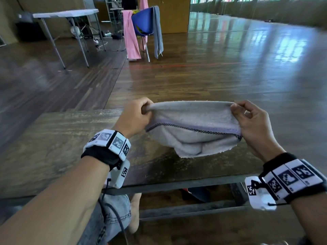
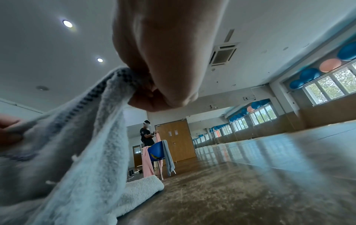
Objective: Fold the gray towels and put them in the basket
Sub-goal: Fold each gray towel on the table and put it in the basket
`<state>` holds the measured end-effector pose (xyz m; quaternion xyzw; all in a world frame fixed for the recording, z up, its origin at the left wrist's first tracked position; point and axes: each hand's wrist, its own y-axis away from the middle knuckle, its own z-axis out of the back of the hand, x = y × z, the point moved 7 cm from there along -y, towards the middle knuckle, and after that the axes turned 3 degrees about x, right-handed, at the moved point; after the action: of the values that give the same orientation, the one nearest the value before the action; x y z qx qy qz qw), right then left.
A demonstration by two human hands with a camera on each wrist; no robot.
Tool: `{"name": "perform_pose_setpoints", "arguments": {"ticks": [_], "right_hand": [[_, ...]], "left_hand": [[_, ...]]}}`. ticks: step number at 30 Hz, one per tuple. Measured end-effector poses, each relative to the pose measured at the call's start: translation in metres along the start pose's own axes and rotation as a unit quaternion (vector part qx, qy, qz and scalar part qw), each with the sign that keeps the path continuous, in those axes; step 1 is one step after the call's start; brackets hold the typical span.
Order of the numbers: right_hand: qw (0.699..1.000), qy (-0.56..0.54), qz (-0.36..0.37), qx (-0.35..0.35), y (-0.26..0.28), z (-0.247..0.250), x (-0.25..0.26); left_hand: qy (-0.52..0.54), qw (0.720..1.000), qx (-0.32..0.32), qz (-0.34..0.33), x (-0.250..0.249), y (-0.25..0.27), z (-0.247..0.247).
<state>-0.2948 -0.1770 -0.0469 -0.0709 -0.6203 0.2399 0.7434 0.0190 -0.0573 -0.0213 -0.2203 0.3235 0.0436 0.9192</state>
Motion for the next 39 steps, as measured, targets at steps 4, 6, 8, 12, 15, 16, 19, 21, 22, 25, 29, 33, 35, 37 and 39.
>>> {"name": "perform_pose_setpoints", "arguments": {"ticks": [4,6,8,12,15,16,19,21,22,25,29,33,35,37,39], "right_hand": [[1.000,0.006,-0.025,-0.007,-0.001,0.004,-0.008],[0.996,0.030,-0.077,0.043,-0.001,-0.002,-0.020],[0.981,0.075,-0.121,0.132,0.001,-0.012,-0.031],[0.902,0.249,-0.139,0.323,0.016,-0.034,-0.044],[0.894,0.327,-0.116,0.285,0.008,-0.039,-0.047],[0.904,0.330,-0.112,0.249,0.004,-0.039,-0.046],[0.934,0.302,-0.086,0.172,-0.006,-0.047,-0.045],[0.949,0.267,-0.078,0.152,-0.010,-0.055,-0.044],[0.952,0.254,-0.076,0.150,-0.011,-0.060,-0.043],[0.953,0.225,-0.072,0.190,-0.013,-0.081,-0.045],[0.946,0.163,-0.062,0.274,-0.005,-0.116,-0.041],[0.917,0.097,-0.057,0.382,0.010,-0.156,-0.042],[0.894,0.168,-0.076,0.409,0.018,-0.166,-0.052],[0.891,0.230,-0.049,0.388,0.018,-0.170,-0.055],[0.919,0.233,-0.018,0.319,0.013,-0.166,-0.049]], "left_hand": [[0.030,0.998,-0.054,0.032,0.010,0.002,0.008],[0.119,0.990,-0.008,0.079,0.019,0.002,0.000],[0.249,0.953,0.095,0.147,0.022,0.005,-0.021],[0.054,0.922,0.347,0.162,0.016,0.016,-0.059],[-0.121,0.907,0.377,0.143,0.023,0.013,-0.072],[-0.128,0.913,0.359,0.145,0.024,0.008,-0.075],[-0.105,0.943,0.286,0.130,0.022,-0.006,-0.079],[-0.092,0.954,0.262,0.110,0.018,-0.011,-0.083],[-0.079,0.955,0.265,0.103,0.018,-0.012,-0.087],[-0.092,0.935,0.322,0.118,0.027,-0.001,-0.104],[-0.042,0.936,0.335,0.100,0.026,0.000,-0.110],[0.057,0.954,0.284,0.079,0.022,-0.013,-0.096],[0.015,0.944,0.322,0.070,0.030,-0.008,-0.099],[-0.042,0.921,0.382,0.073,0.040,0.004,-0.108],[-0.072,0.907,0.409,0.070,0.043,0.012,-0.114]]}}
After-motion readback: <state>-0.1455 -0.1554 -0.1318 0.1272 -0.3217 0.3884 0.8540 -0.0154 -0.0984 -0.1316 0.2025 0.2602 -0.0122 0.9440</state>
